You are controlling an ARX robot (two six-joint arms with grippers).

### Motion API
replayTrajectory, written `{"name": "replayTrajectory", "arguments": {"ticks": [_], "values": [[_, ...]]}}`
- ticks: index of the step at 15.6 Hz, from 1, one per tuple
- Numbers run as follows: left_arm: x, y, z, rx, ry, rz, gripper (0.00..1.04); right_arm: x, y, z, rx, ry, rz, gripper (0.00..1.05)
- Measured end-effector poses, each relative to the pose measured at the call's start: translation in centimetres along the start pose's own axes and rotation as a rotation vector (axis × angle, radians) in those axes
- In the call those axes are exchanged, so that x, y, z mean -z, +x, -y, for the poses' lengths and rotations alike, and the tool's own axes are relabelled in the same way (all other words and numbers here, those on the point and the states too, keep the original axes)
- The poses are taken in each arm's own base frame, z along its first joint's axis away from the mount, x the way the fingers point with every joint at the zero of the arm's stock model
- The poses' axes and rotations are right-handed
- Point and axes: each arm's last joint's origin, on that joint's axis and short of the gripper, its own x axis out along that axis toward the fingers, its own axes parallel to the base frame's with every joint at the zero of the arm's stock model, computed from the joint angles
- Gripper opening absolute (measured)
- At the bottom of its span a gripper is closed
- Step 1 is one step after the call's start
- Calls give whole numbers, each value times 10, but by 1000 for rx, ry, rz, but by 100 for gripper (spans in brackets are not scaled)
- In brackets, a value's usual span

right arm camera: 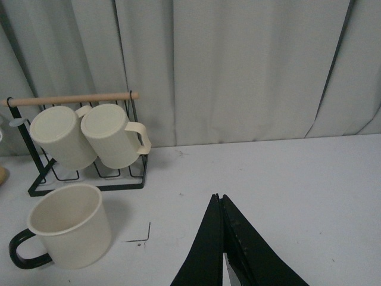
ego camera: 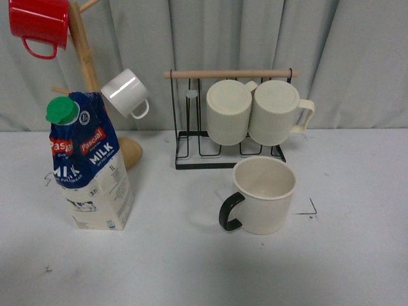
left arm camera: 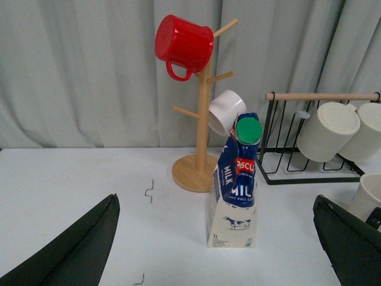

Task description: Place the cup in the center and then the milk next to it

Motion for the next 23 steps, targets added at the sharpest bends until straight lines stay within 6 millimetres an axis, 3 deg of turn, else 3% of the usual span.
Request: {"name": "replayTrajectory", "arguments": {"ticks": [12,22,23], "values": [[0,0,0,0,0,0,98,-7,-27,0,0,0,25,2],[0,0,0,0,0,0,98,0,-48,0,-2,0,-23,2],[0,0,0,1,0,0,98,-6,-50,0,-3,0,38,2]]}}
